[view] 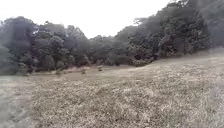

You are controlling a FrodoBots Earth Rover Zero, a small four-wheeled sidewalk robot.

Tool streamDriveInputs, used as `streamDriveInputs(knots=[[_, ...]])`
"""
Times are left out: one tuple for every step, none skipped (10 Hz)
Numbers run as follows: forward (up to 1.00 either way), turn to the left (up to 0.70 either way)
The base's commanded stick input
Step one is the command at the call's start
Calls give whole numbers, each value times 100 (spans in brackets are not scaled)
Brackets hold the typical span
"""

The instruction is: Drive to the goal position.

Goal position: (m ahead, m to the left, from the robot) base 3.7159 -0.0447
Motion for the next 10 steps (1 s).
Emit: streamDriveInputs(knots=[[0,0],[0,0],[0,0],[17,0],[34,0],[0,0],[0,0],[0,0],[0,0],[0,0]])
